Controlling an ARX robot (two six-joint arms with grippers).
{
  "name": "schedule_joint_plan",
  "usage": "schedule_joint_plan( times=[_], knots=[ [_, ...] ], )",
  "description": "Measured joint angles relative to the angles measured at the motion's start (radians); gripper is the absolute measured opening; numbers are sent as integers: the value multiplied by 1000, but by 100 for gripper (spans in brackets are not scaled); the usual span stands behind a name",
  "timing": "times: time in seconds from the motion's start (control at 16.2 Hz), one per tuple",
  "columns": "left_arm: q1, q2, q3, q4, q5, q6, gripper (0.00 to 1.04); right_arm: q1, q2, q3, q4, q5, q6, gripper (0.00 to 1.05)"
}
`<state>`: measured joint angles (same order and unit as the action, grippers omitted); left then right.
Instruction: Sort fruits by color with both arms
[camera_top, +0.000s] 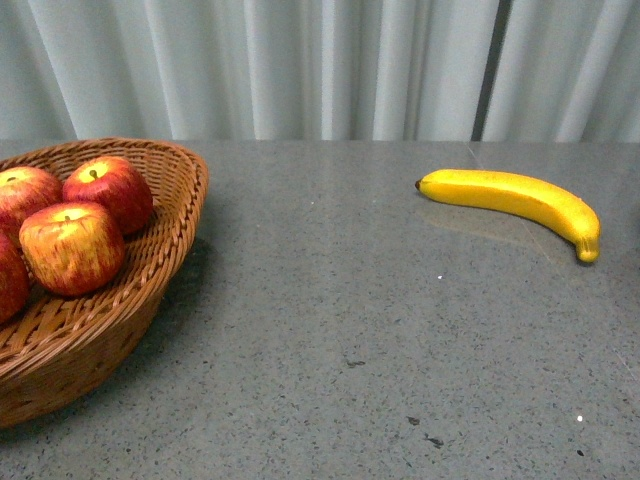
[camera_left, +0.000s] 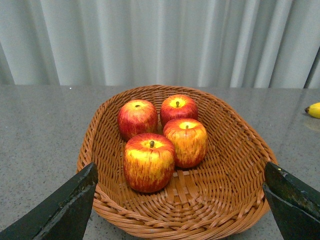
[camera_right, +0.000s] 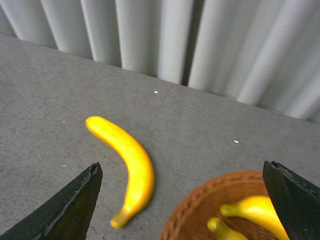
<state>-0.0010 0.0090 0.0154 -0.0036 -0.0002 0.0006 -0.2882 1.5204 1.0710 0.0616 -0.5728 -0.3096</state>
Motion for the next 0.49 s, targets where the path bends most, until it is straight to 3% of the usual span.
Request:
schedule_joint_plan(
  times=[0.25, 0.49],
  knots=[
    [0, 0, 0, 0, 0, 0, 98, 193, 229, 137, -16, 22, 26, 98],
    [0, 0, 0, 0, 0, 0, 98, 266, 404, 265, -17, 4, 29, 98]
  ],
)
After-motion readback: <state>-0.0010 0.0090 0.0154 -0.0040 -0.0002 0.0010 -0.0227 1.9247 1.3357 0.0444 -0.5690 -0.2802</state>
